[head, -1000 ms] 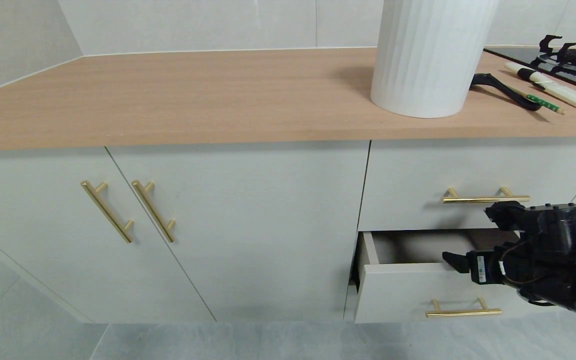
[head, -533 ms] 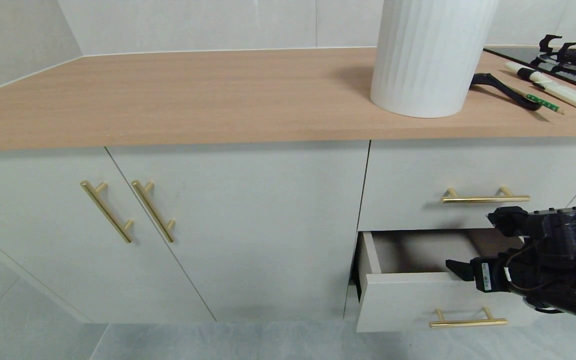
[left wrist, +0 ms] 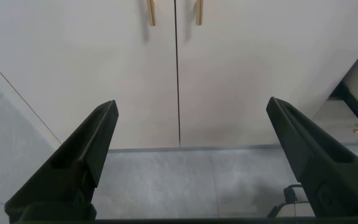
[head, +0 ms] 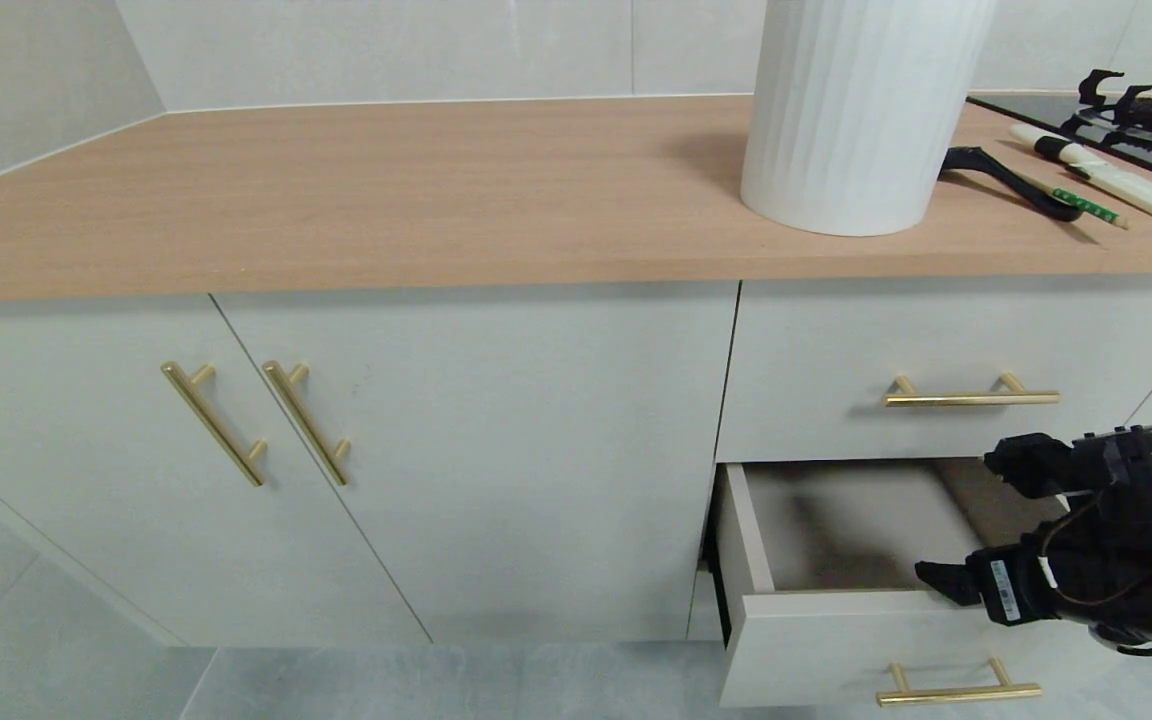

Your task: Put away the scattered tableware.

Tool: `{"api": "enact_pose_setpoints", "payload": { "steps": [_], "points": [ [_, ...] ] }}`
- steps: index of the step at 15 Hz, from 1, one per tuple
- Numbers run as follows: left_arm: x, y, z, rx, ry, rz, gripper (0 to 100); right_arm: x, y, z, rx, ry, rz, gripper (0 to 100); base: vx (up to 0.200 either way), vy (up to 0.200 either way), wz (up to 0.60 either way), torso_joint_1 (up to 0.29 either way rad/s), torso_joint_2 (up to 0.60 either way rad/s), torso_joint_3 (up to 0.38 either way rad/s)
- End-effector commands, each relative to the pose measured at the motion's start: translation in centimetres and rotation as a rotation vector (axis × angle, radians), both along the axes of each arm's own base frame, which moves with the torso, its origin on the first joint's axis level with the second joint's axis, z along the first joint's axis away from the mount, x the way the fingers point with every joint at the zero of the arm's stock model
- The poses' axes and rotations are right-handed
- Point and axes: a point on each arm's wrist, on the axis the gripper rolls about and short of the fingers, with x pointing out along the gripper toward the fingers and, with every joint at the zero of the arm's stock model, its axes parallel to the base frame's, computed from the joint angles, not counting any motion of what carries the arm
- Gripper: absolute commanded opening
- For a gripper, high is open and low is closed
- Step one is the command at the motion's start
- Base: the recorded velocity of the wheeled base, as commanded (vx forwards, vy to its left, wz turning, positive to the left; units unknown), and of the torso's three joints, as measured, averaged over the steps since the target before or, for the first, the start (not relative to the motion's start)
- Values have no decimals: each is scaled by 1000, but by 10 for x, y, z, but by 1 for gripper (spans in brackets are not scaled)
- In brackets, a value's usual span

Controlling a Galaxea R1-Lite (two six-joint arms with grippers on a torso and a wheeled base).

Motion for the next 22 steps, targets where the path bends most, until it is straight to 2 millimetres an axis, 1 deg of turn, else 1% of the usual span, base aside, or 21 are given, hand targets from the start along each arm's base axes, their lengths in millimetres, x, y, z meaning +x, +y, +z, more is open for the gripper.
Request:
{"api": "enact_pose_setpoints", "payload": {
  "steps": [1,3,8,15,20,22],
  "points": [
    [0,0,0,0,2,0,100,-7,-1,6,-31,14,27,100,0,0,0,0,0,0],
    [0,0,0,0,2,0,100,-15,-3,5,-69,81,54,100,0,0,0,0,0,0],
    [0,0,0,0,2,0,100,-36,-6,15,-126,215,98,100,0,0,0,0,0,0],
    [0,0,0,0,2,0,100,-64,-1,13,-206,379,207,100,0,0,0,0,0,0],
    [0,0,0,0,2,0,100,-76,4,9,-253,477,270,100,0,0,0,0,0,0],
    [0,0,0,0,2,0,100,-75,5,10,-250,468,271,100,0,0,0,0,0,0]
  ]
}}
